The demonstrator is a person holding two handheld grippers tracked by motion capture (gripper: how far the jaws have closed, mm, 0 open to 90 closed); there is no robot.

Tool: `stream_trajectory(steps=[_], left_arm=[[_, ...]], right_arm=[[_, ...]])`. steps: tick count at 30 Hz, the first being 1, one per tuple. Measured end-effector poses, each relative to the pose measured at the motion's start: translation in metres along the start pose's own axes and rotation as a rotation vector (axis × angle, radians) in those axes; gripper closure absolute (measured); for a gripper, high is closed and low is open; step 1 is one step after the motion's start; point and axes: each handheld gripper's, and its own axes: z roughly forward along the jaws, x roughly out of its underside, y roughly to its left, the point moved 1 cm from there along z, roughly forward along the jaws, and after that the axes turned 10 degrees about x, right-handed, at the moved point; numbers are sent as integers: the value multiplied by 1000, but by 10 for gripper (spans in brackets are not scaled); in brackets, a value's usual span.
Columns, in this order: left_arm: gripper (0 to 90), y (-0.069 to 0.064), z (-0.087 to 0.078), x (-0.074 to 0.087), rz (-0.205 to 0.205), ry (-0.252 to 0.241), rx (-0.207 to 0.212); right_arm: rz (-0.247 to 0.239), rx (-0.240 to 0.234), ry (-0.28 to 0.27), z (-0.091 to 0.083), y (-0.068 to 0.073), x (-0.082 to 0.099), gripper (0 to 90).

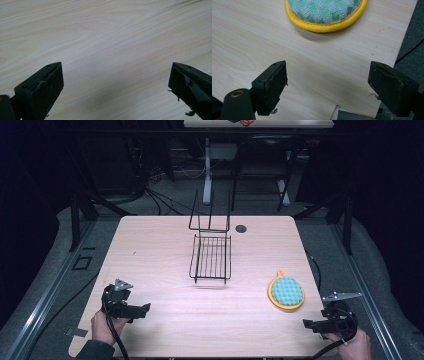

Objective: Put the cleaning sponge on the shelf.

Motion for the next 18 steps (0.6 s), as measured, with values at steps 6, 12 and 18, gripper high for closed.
stream_trajectory(steps=[6, 12, 18], left_arm=[[0, -1, 0, 0, 9, 0, 1], [0, -2, 1, -2, 25, 3, 2], [0, -1, -1, -1, 20, -7, 8]], right_arm=[[-2, -13, -8, -2, 2, -3, 157], [-23, -17, -22, -4, 4, -11, 153], [-15, -18, -43, -3, 7, -22, 61]])
